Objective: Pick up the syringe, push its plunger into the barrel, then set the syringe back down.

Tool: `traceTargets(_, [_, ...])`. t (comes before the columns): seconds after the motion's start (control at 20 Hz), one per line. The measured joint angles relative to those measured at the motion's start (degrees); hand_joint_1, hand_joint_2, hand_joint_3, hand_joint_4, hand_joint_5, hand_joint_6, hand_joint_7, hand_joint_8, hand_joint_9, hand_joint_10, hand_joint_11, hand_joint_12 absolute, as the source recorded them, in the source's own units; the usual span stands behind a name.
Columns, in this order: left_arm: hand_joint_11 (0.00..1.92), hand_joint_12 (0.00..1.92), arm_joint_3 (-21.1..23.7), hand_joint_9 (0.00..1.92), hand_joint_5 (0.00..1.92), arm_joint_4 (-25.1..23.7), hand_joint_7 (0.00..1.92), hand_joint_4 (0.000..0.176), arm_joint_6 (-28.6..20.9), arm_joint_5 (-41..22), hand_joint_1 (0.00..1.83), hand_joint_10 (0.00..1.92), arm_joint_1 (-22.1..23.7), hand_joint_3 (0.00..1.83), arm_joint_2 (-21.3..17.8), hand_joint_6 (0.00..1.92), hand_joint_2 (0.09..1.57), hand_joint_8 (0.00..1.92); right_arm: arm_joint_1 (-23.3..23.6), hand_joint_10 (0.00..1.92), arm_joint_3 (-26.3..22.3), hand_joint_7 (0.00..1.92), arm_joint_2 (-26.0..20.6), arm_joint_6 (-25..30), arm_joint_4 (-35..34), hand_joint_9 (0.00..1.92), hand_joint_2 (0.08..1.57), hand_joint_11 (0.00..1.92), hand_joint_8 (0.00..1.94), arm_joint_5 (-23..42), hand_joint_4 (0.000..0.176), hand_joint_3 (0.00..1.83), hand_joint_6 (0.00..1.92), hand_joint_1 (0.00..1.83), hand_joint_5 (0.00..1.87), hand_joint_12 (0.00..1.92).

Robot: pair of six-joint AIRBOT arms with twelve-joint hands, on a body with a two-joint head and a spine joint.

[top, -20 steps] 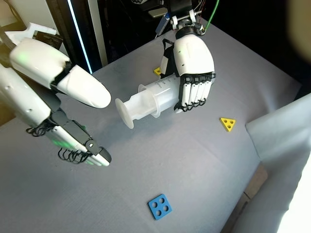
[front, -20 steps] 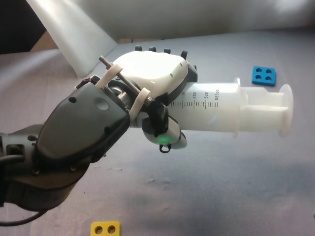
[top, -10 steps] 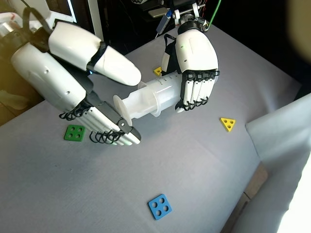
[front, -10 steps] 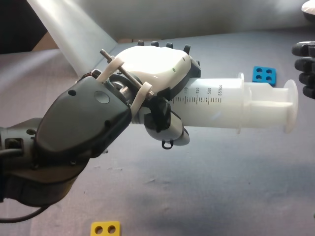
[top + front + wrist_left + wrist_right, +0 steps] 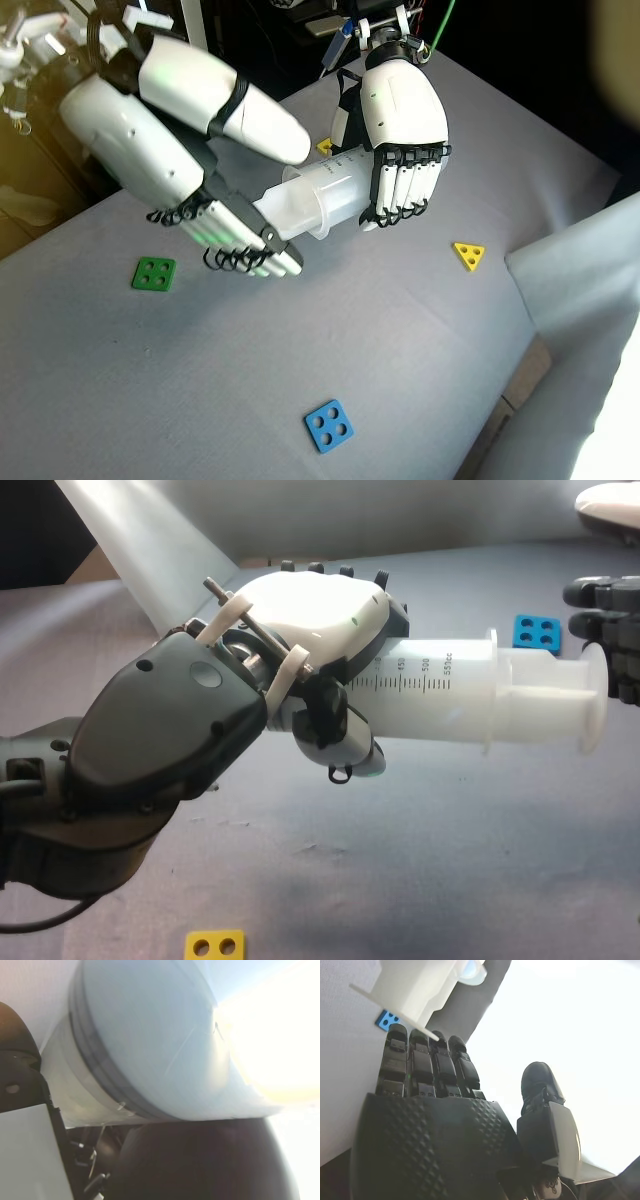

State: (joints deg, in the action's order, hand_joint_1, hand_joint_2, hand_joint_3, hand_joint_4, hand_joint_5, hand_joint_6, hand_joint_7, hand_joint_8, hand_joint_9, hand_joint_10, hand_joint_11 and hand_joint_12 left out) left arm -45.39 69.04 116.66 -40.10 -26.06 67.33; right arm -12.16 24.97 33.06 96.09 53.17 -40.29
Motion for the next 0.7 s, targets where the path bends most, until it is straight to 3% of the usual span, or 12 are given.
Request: traceTargets(0.7, [0.81, 0.82, 0.1, 0.93, 0.88, 1.1, 0.96, 0.000, 1.6, -0.9, 1.37, 1.13, 0.0, 0.00, -0.3, 1.14, 1.12, 0.98, -0.3, 0.00, 1.5, 0.04, 6.7, -0.2, 1.3, 0.01, 1.19, 0.00, 0.01, -4.6, 0.000, 0.00, 0.01, 0.00, 0.07, 0.00])
